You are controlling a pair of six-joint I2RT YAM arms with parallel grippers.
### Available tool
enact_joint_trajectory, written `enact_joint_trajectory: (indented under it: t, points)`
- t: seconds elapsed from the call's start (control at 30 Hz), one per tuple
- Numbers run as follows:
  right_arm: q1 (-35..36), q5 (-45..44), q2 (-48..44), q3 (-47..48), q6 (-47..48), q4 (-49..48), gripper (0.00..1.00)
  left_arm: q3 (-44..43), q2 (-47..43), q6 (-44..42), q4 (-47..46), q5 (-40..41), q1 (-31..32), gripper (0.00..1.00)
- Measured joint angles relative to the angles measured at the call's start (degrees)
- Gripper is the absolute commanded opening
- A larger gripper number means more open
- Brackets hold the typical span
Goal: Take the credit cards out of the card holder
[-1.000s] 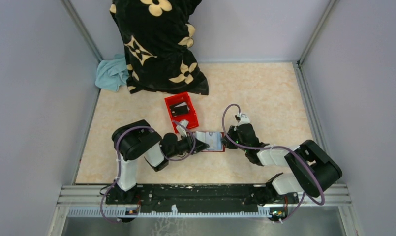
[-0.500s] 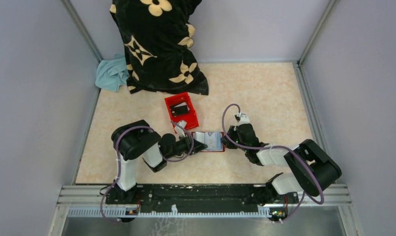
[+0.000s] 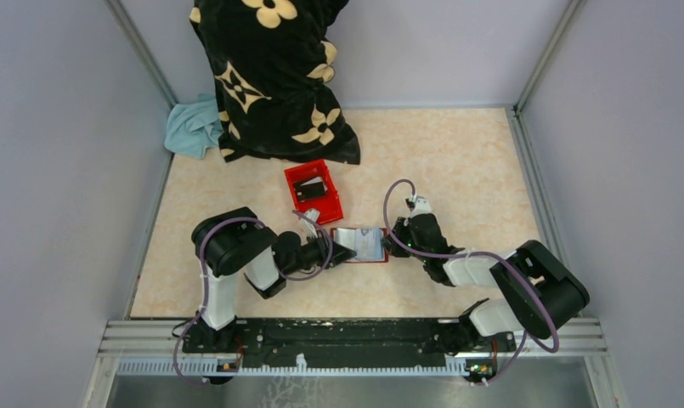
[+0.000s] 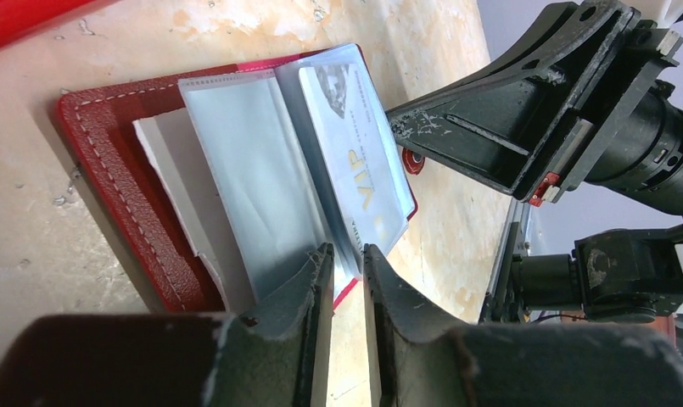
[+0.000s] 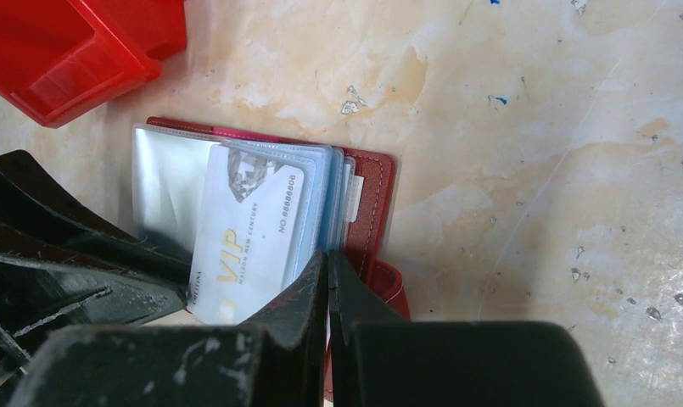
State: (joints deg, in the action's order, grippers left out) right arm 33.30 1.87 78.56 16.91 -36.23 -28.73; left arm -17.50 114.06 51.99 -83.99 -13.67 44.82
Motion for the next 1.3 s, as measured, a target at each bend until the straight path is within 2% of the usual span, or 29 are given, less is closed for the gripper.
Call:
enact_joint_trajectory:
  t: [0.37,0.43,0.5,0.57,0.73,0.83,1.07,1.3]
  points:
    - [0.0,0.0,0.0,0.0,0.0,0.0,0.0,0.42,0.0,0.13,-0.07,0.0,-0.35,0.11]
    - [0.0,0.0,0.0,0.0,0.0,0.0,0.0,0.42,0.0,0.17,-0.07,-0.07,-0.35,0.15]
    - [0.0,0.0,0.0,0.0,0.0,0.0,0.0,0.42,0.0,0.28,-0.07,-0.15,-0.35,0.26]
    - [0.0,0.0,0.0,0.0,0.0,0.0,0.0,0.42,0.0,0.46,-0.13,-0.33,-0.37,0.32]
    - [0.0,0.0,0.11,0.0,0.0,-0.09,0.0,0.57,0.0,1.11,-1.2,-0.37,-0.7,0.41]
    - [0.0,0.11,0.39,0.0,0.0,-0.52,0.0,0.72,0.0,1.31,-1.68,-0.44,-1.01,0.4]
    - [0.0,0.11,0.39,0.0,0.0,-0.55,0.0,0.37,0.39,1.33,-1.62,-0.74,-1.55,0.28]
    - [0.0,0.15,0.48,0.0,0.02,-0.68,0.0,-0.74,0.9,1.36,-1.6,-1.36,-1.57,0.29]
